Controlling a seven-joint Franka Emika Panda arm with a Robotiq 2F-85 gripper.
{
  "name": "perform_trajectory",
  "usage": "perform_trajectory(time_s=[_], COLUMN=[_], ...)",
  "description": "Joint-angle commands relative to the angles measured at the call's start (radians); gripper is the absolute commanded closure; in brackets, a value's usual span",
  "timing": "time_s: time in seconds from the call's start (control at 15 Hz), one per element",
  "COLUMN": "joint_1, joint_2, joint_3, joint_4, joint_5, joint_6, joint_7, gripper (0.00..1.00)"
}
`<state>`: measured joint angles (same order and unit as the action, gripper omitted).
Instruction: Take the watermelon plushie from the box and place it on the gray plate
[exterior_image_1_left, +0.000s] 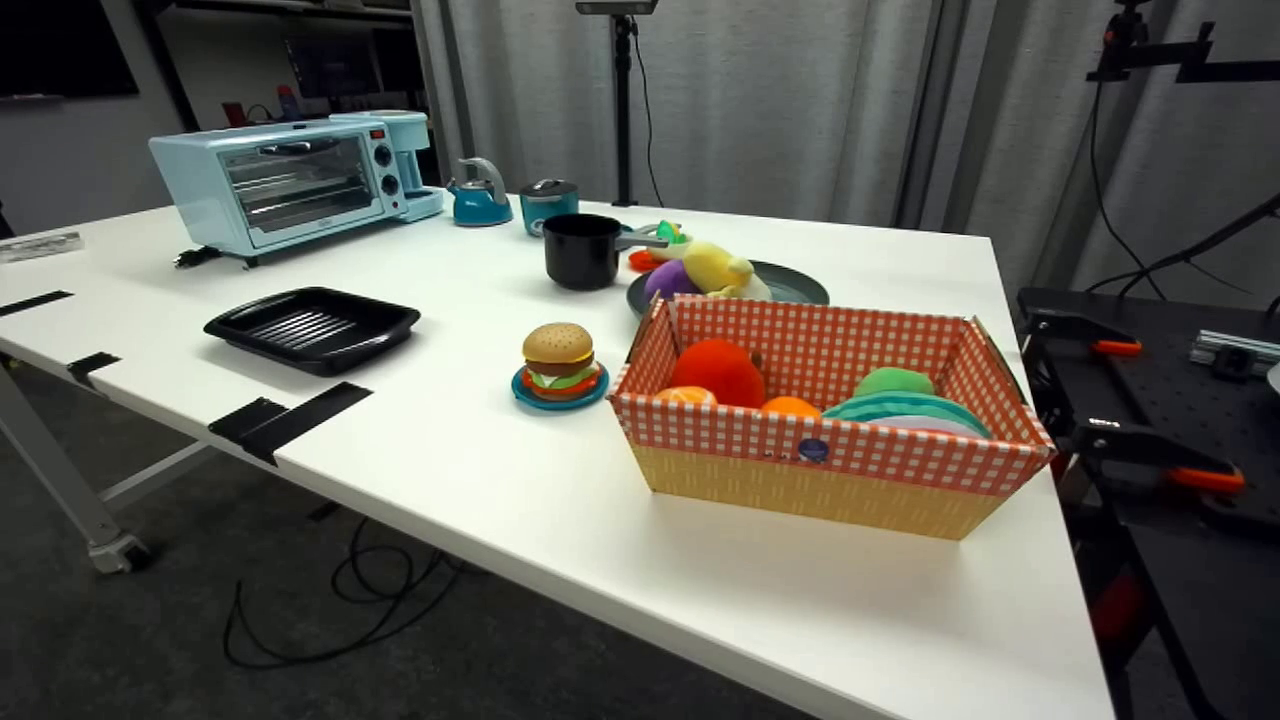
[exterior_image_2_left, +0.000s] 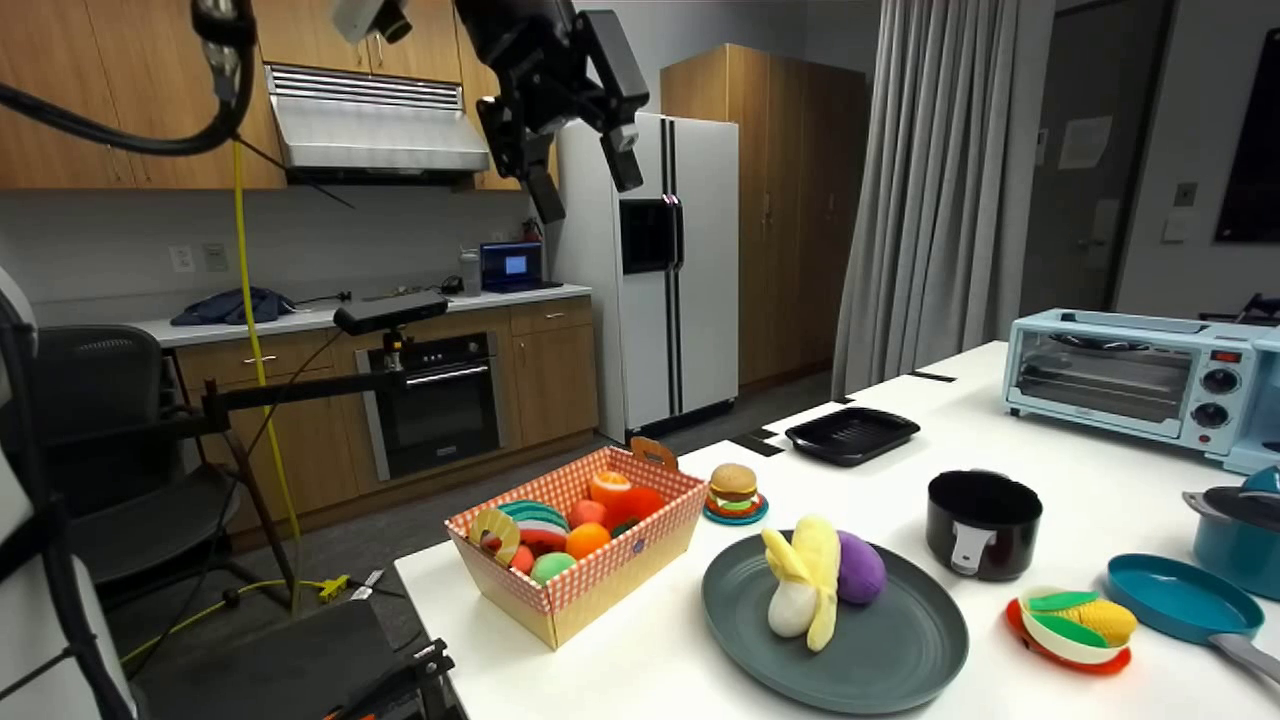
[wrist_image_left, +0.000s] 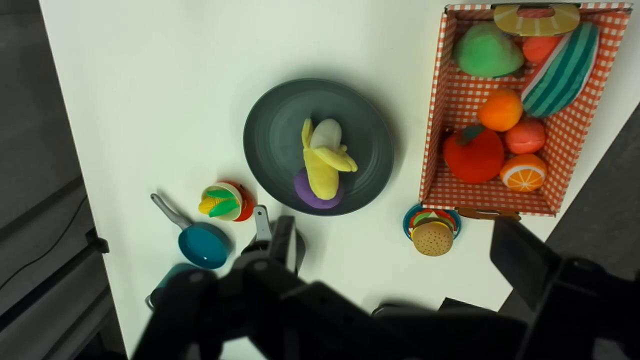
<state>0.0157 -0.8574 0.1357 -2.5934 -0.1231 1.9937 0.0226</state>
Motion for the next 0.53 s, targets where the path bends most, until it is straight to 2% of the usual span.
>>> perform_trajectory(time_s=[0.0,0.47], joint_1=[0.014,0.030], joint_2=[0.002,0.027], joint_3=[-0.010,-0.022], joint_4=[0.002,0.000], joint_5=[-0.010,0.020], joint_6=[-0.003,-0.038], joint_7=[0.009,0.001], gripper=[0.00,0.00])
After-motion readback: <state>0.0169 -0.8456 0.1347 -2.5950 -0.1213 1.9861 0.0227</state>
